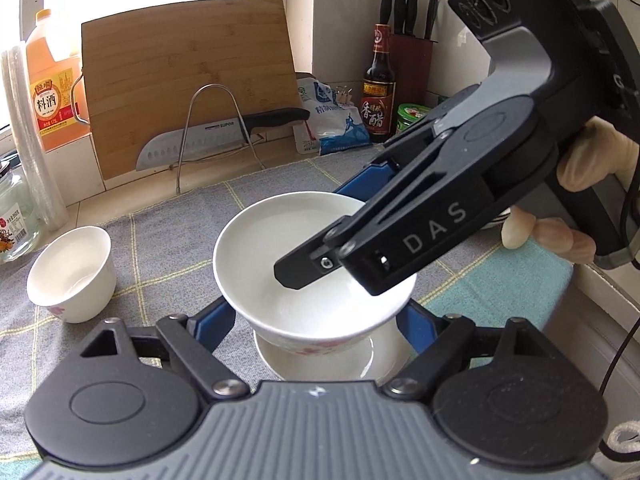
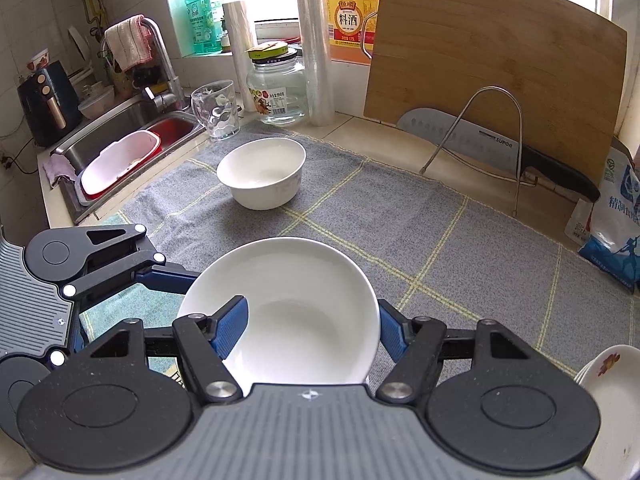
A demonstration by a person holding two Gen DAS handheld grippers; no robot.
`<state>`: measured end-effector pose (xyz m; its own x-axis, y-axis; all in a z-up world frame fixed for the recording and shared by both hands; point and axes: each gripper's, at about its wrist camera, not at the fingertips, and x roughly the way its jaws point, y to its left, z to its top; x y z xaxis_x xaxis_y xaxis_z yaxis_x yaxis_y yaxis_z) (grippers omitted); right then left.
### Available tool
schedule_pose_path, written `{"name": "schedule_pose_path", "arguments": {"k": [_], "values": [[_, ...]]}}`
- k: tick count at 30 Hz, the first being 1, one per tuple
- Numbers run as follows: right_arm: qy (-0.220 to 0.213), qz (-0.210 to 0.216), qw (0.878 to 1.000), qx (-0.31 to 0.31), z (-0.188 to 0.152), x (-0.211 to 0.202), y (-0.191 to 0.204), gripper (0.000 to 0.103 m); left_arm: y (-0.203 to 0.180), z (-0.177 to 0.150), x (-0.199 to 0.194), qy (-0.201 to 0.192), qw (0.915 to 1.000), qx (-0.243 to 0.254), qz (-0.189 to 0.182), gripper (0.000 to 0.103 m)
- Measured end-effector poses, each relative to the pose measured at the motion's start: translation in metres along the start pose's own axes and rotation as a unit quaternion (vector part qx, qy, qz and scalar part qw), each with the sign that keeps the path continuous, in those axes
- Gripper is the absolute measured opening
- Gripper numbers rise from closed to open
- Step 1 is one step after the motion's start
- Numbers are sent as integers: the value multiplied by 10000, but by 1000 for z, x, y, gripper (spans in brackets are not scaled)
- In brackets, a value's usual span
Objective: Organize plates and bowls
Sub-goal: 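Lift the pink-flower bowl with the right gripper and carry it over another bowl, then lower the held bowl into the other bowl and open the right gripper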
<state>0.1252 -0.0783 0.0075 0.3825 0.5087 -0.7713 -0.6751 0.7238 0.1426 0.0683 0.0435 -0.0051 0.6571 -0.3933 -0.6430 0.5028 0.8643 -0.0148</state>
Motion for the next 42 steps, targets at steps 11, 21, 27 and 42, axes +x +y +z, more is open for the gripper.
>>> {"name": "schedule_pose_path", "arguments": {"k": [11,21,27,42], "values": [[109,-81,9997,214,-19,2,0,74,-9,-13,7,168,9996,100,-184,87],[212,-55,9993,306,-25,10,-1,74,-9,-17,14,304,9992,134,-224,87],[220,-53,9992,318,-25,12,-2,74,-9,-17,16,323,9991,173,-206,87],[196,-68,9989,411,-27,13,-7,77,-11,-19,21,360,9987,314,-164,91]]}}
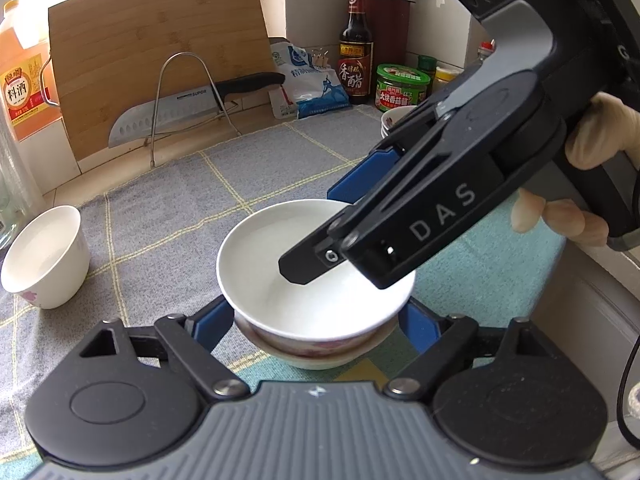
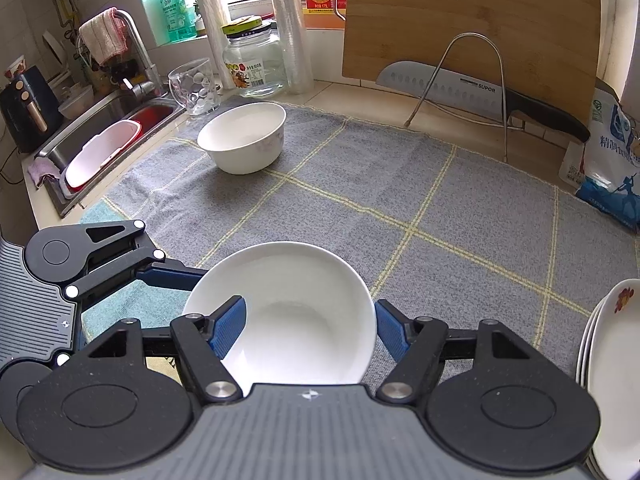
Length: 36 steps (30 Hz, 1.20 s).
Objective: Organize plates and bowls
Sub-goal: 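Lower the held bowl into the other bowl and open the right gripper, then move the right gripper to the remaining white bowl on the towel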
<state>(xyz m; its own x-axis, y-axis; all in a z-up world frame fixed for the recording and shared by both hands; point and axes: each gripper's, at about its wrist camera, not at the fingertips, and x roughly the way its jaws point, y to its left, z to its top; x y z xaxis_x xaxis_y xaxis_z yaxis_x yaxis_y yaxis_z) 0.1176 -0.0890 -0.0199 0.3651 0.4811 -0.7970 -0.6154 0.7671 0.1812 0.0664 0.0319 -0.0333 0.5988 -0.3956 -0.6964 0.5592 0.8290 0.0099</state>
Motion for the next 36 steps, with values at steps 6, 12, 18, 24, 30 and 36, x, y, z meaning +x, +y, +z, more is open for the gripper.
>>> {"name": "schedule_pose_path", "arguments": {"k": [6,12,18,24,30,36], "values": [[-88,18,9999,-60,-1,-5,3,93,4,-2,-2,-16,10000,24,-76,96],[-169,-65,9995,-249,-1,-6,13,103,12,-5,-10,-28,9999,19,-141,96],[-265,-179,9990,-322,3,-6,19,103,19,-4,-21,-93,9998,-22,-162,97],[-368,-312,9982,-354,7,-7,24,103,30,-3,-34,-148,9998,-47,-119,97],[-432,-404,9973,-428,13,-7,31,103,48,-6,-41,-167,9997,-125,162,97],[-450,-436,9969,-481,24,-1,37,103,83,-12,-36,-163,9965,-485,666,97]]}}
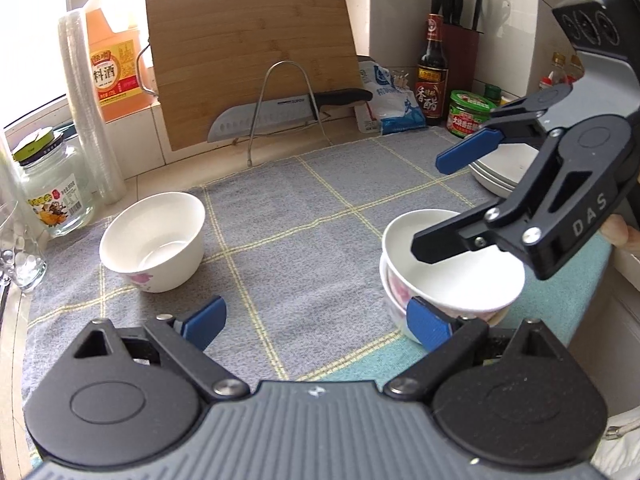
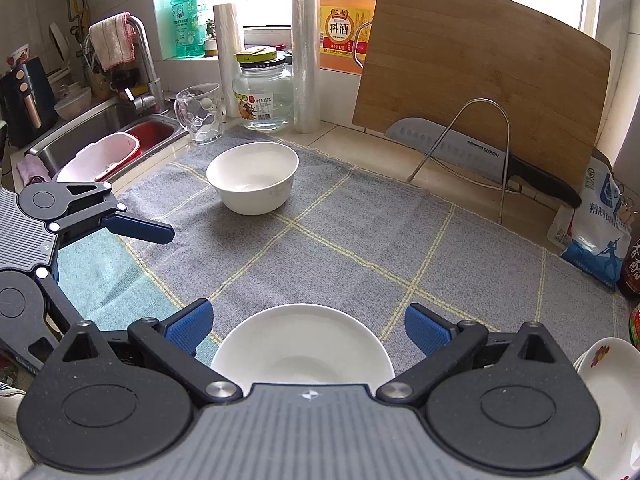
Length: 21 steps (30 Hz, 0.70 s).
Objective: Organize plates and bowls
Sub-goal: 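Move the right gripper to the remaining white bowl on the towel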
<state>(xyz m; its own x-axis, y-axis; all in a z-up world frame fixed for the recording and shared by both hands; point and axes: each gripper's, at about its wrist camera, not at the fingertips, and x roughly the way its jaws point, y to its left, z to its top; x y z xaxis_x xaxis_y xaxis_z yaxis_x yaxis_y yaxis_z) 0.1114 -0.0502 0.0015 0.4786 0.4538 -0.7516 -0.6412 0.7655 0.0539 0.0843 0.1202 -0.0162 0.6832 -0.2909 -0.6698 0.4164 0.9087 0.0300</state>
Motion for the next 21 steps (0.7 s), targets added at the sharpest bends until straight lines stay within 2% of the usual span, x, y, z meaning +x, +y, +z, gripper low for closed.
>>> {"name": "schedule_pose_path", "arguments": {"k": [9,15,21], "values": [[-21,194,9994,-270,34,22,14,103,58,-8,28,-100,9944,-439,956,97],[36,336,9982,-494,65,46,20,103,81,-8,46,-233,9908,-569,1205,97],[143,450,9970,-614,93,73,22,103,100,-5,65,-289,9899,-796,1135,97]]}}
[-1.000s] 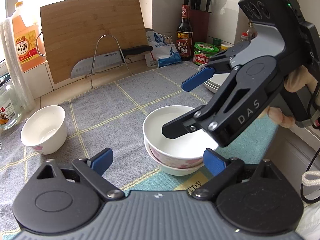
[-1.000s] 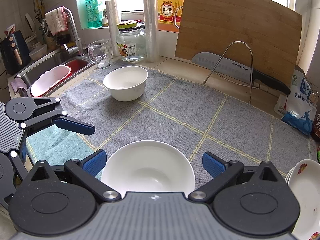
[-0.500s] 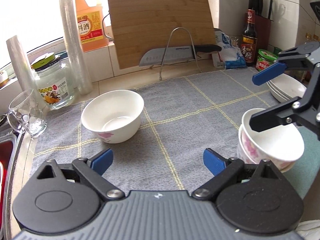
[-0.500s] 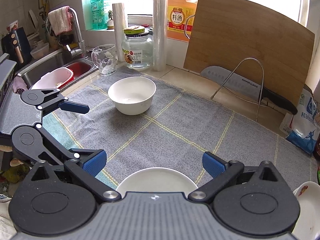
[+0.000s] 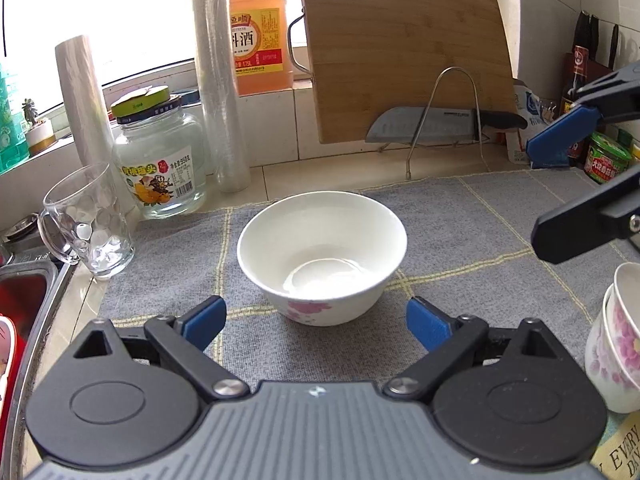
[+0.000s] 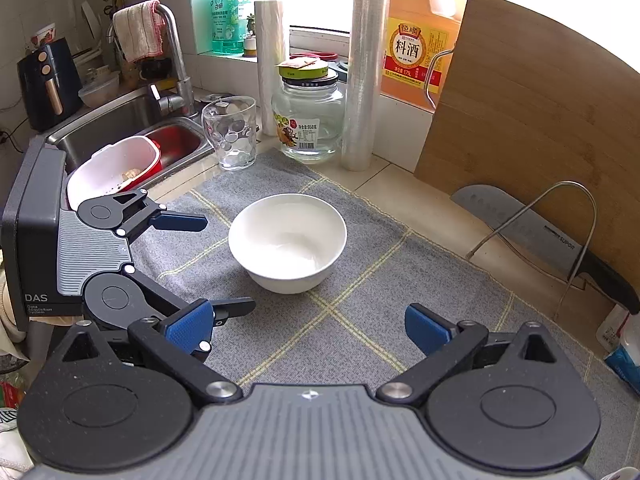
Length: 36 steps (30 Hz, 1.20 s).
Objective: Organize plates and bowls
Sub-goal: 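Move the right gripper to the remaining white bowl on the towel, then close the right gripper on that bowl's rim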
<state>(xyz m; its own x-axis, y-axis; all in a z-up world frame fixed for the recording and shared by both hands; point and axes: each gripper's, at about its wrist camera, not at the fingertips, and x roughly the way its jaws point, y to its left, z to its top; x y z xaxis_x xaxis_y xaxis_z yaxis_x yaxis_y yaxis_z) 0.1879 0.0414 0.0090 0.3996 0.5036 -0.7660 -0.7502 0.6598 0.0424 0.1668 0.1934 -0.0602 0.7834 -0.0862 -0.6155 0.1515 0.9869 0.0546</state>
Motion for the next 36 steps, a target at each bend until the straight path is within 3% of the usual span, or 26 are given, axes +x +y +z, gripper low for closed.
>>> {"name": "schedule_pose_path", "arguments": {"k": [10,27,31,36], "values": [[247,282,9993,1,34,51,-10,103,9,3,21,-14,9998,-102,-144,96],[609,591,9964,-31,58,110,-22,101,8,9,34,-99,9995,-108,-269,95],[715,707,9949,34,61,122,-26,89,9,9,34,-108,9995,-105,-289,95],[800,793,9936,41,63,132,-27,85,9,9,35,-108,9994,-108,-308,95]]}}
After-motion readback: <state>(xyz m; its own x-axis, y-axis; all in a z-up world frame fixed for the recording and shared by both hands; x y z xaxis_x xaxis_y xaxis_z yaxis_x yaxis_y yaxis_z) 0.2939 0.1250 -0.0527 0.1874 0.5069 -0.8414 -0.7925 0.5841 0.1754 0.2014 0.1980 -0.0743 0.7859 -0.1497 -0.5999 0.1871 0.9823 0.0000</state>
